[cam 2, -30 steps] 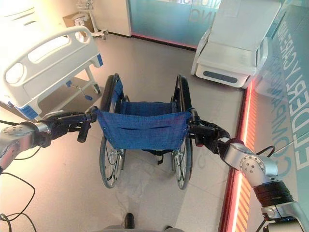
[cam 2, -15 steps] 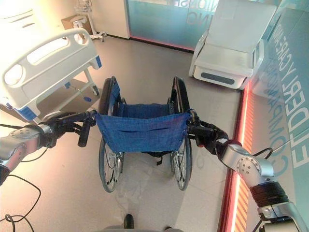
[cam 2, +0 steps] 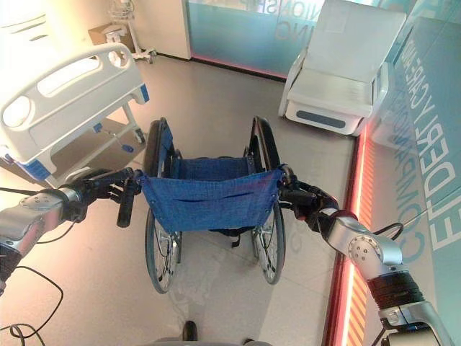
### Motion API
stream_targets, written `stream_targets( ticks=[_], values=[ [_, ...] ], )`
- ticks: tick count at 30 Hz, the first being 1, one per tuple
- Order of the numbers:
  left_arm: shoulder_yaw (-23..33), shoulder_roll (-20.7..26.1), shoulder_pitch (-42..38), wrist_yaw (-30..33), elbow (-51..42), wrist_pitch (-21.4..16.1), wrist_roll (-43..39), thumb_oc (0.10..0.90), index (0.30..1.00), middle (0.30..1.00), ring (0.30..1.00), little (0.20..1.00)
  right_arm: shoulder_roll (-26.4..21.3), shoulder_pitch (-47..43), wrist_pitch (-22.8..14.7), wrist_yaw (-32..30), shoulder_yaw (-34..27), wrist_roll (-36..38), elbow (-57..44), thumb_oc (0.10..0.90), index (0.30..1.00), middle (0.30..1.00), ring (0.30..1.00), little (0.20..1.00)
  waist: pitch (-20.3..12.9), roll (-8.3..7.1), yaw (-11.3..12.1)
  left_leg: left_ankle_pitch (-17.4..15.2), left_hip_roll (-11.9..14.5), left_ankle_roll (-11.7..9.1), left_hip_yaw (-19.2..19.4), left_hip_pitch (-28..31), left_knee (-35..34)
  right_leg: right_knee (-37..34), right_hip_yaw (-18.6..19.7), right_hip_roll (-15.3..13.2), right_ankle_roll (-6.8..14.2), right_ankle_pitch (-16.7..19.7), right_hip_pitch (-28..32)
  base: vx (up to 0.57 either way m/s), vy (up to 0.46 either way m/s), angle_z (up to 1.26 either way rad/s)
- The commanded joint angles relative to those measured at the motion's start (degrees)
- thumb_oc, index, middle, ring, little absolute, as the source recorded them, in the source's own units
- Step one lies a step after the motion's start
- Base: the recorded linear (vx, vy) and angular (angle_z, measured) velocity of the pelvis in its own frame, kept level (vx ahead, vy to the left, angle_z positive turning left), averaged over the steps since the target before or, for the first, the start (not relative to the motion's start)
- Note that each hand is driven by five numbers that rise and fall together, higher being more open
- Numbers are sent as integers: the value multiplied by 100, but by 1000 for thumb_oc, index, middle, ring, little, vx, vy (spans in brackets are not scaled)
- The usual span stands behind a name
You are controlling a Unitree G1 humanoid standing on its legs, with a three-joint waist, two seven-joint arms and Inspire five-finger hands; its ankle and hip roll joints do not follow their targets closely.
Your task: Push the wheelchair next to the bed
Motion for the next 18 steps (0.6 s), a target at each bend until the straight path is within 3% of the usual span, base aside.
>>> stream_targets(
  ticks=[1,10,18],
  values=[
    [-303,-787,-839,-697,-841,-328,-905,800,900,900,900,900,608,-863,-293,577,779,315,-554,400,300,300,300,300,-157,118,83,-599,-145,-155,361,394,20,39,-77,-25,88,397,-275,0,0,0],
    [154,-800,-646,96,-1204,-227,-1711,800,900,900,900,900,541,-835,-217,498,583,378,-558,400,300,300,300,300,-158,118,124,-610,-154,-173,304,424,20,55,-140,-23,89,377,-239,0,0,0],
    [771,-616,-277,378,-1691,-236,-2168,800,900,900,900,900,462,-719,-119,563,242,304,-589,400,300,300,300,300,-173,127,201,-629,-135,-179,299,426,20,52,-240,-36,79,344,-218,0,0,0]
  ],
)
